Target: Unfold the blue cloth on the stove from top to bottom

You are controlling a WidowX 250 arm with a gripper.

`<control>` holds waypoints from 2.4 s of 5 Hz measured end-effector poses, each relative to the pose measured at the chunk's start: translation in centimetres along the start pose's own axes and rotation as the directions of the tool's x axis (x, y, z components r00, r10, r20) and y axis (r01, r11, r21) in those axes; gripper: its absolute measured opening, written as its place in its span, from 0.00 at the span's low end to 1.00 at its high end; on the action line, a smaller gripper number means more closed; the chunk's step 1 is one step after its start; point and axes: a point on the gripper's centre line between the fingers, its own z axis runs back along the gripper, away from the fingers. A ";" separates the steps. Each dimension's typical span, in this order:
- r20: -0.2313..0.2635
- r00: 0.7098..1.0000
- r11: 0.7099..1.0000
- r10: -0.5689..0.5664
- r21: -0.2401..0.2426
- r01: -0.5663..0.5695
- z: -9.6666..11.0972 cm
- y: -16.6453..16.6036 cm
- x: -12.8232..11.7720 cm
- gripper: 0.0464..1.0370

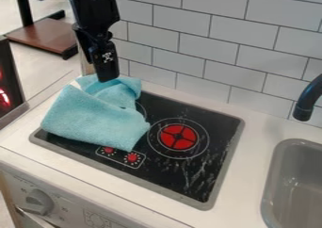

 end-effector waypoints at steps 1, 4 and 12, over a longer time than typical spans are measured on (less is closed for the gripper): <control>-0.018 1.000 1.000 0.008 -0.019 -0.008 -0.7 -0.1 -0.4 0.96; -0.121 0.992 0.999 0.045 0.021 -0.042 -2.5 1.8 -1.5 0.96; -0.389 0.921 0.999 0.034 0.022 -0.028 -6.5 4.4 -4.6 0.61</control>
